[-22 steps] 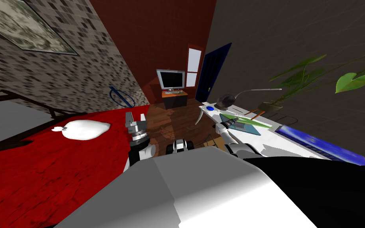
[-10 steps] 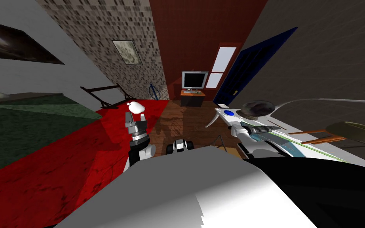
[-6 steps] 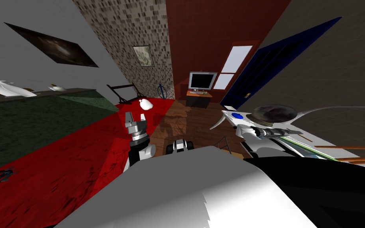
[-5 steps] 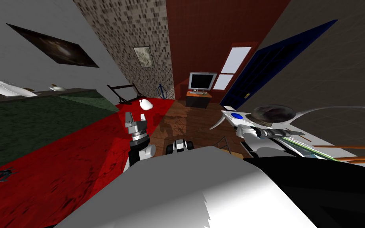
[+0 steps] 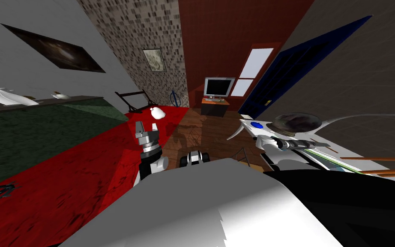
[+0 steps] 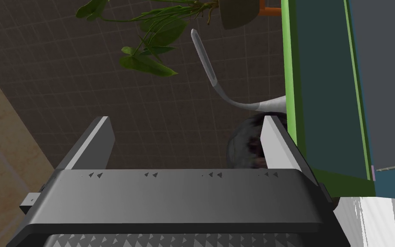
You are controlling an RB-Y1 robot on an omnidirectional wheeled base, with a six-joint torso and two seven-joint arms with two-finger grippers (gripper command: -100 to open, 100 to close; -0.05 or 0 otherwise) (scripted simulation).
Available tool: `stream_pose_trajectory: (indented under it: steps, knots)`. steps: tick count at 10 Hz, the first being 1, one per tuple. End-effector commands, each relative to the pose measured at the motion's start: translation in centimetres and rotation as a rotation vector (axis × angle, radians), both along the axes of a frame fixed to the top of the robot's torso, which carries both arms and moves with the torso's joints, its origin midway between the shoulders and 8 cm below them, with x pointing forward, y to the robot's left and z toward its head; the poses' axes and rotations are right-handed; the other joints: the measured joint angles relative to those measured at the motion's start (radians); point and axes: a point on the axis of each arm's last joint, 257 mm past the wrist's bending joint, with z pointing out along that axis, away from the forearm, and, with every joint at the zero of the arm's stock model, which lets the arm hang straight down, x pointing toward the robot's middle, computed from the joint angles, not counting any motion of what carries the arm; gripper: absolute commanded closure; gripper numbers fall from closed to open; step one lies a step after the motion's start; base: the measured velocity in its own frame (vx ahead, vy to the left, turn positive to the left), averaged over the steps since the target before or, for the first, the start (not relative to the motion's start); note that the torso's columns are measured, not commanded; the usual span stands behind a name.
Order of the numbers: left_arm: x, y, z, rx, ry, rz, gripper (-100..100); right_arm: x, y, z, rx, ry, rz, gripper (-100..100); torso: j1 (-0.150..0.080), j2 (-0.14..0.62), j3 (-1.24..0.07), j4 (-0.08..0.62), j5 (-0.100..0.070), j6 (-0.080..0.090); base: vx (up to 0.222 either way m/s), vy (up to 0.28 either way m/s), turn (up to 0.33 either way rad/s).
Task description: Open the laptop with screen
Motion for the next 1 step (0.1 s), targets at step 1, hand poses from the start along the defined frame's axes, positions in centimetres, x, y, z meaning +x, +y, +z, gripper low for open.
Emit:
stream_pose_trajectory:
  steps: [1]
  knots:
    - [0.00,0.00,0.00,0.000,0.000,0.000,0,0.00,0.00,0.00,0.000,0.000,0.000,0,0.000,0.000,0.000,0.000,0.000,0.000,0.000,0.000,0.000]
